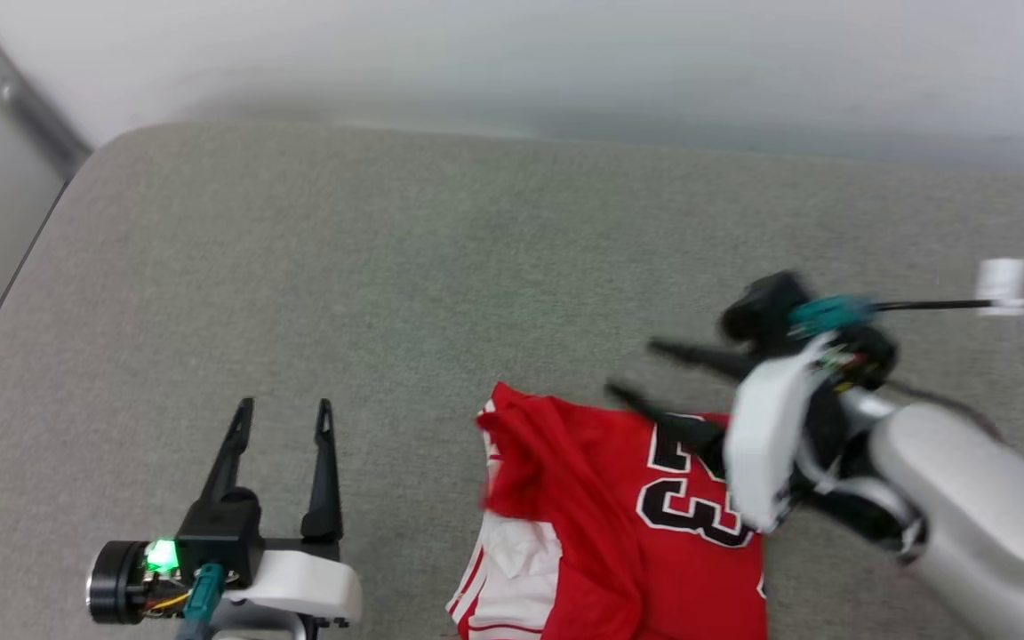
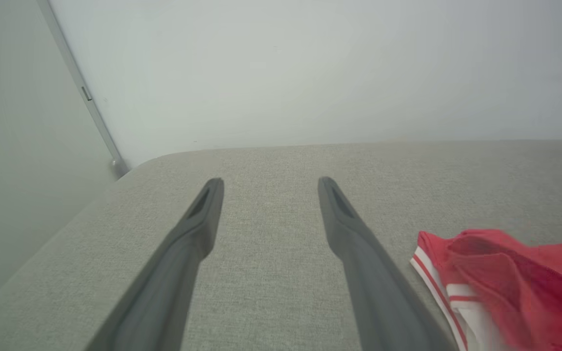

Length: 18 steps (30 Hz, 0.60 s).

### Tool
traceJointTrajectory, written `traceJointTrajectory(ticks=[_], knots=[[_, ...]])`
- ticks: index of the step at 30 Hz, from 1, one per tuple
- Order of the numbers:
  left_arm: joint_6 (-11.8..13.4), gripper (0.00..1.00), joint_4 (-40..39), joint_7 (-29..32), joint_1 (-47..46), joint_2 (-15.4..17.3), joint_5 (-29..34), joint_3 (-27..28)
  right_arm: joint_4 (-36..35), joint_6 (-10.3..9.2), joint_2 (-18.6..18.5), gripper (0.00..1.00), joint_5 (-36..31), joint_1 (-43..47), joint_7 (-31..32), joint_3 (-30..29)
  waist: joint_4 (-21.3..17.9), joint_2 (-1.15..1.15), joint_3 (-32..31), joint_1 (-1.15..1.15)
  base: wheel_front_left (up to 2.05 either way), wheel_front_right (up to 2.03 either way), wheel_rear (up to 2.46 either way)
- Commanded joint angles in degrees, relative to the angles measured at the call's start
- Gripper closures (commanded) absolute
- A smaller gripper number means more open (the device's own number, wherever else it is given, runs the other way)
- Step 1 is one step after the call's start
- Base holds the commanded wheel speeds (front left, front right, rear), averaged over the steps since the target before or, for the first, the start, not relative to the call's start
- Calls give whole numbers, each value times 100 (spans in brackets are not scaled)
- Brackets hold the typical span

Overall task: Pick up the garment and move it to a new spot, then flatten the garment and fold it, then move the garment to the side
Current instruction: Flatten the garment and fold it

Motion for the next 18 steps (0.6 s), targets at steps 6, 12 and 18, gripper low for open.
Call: traceJointTrajectory(ticks=[6,12,18], knots=[[-22,0,-95,-13,281,90,30,153,297,-1,111,0,-1247,728,-1914,-1738,-460,0,-425,0,0,0,0],[-47,0,-119,-13,460,115,36,192,541,-2,668,0,-2619,1625,-3083,-3277,-653,0,-606,0,0,0,0],[-68,0,-149,-13,578,133,37,215,329,-2,1215,0,-3457,2410,-3437,-4367,-741,0,-697,0,0,0,0]])
